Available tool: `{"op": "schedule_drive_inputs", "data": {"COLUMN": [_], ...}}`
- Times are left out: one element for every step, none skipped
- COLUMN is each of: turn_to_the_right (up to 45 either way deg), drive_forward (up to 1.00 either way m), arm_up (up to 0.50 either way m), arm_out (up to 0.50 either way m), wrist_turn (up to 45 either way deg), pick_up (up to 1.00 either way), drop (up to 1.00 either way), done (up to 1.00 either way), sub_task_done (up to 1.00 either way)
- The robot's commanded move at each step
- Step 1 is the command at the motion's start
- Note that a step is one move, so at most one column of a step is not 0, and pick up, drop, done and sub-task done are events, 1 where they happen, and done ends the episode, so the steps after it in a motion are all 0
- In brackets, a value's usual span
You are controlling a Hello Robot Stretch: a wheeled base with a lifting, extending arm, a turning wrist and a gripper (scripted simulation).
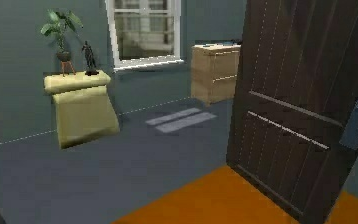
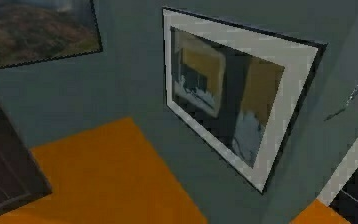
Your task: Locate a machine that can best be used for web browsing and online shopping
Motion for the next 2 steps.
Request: {"op": "schedule_drive_inputs", "data": {"turn_to_the_right": [0.0,3.0], "drive_forward": [1.00,0.00], "arm_up": [0.00,0.00], "arm_out": [0.00,0.00], "wrist_turn": [0.0,0.0], "pick_up": [0.00,0.00], "drop": [0.00,0.00], "done": [0.00,0.00], "sub_task_done": [0.00,0.00]}}
